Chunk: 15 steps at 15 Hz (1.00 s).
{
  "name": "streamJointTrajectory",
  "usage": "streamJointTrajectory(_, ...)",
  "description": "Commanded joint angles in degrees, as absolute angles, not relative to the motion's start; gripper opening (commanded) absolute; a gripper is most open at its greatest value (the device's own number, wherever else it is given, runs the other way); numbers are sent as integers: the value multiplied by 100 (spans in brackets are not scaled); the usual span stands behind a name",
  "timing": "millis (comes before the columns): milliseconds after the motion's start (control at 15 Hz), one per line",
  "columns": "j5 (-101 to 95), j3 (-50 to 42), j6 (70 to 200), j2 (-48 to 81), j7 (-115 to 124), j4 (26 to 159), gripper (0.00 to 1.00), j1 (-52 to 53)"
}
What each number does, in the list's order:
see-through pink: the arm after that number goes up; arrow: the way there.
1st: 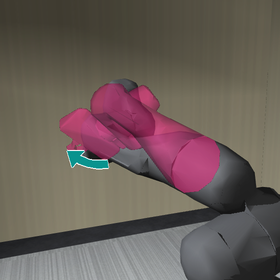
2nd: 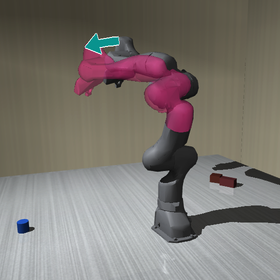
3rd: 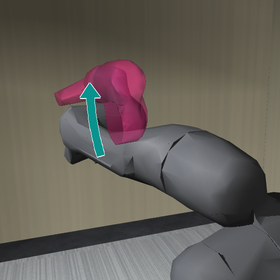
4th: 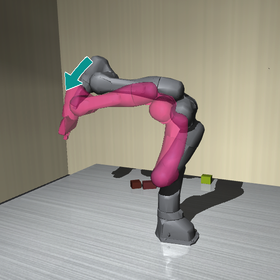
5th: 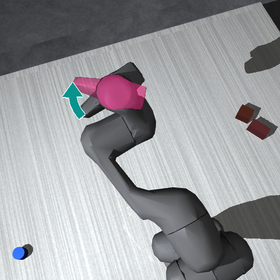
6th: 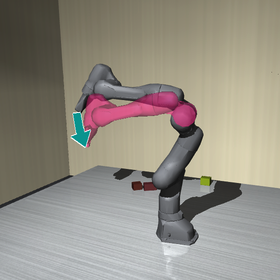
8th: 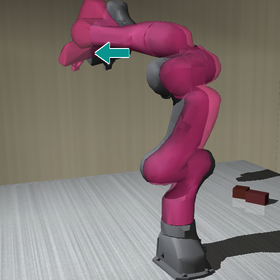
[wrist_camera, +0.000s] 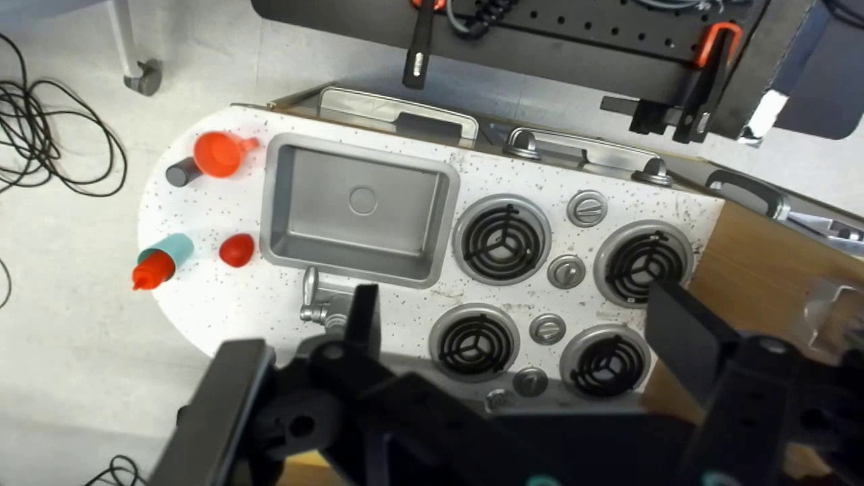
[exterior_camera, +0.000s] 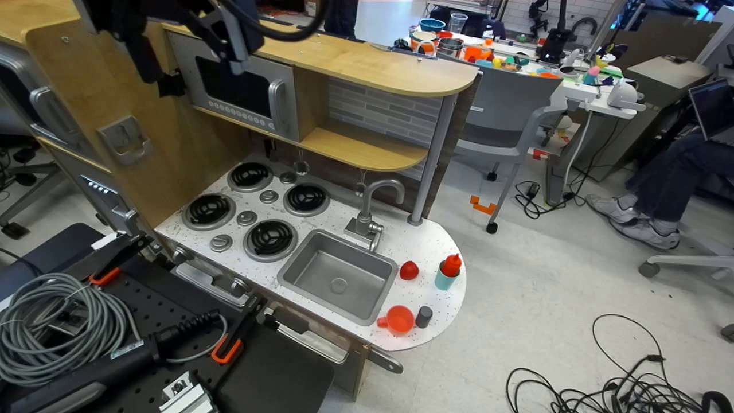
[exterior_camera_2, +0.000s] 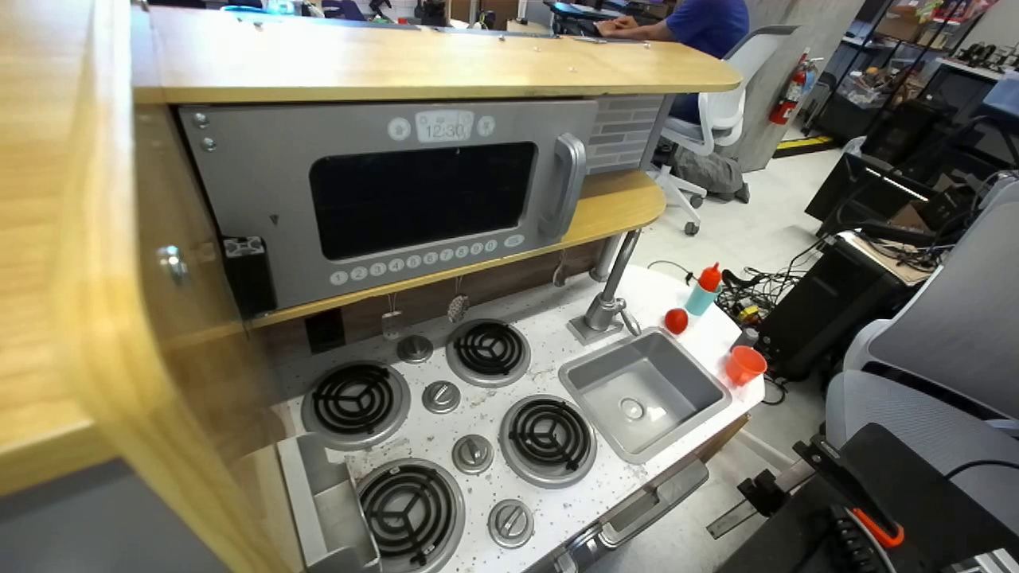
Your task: Take the sauce bottle out of the cup and put it on the counter
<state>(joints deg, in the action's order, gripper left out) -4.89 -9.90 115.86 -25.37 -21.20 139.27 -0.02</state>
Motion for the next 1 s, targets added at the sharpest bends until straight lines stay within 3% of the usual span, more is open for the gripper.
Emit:
streamJointTrajectory(0, -207, -1448, 12070, -1859, -2882, 13545, 100, -100)
streamJointTrajectory(400, 432, -1970, 12893, -594, -4140, 13200, 100, -374)
streamJointTrajectory(933, 1016, -1821, 13669, 1235, -4644, 12431, 100, -1506)
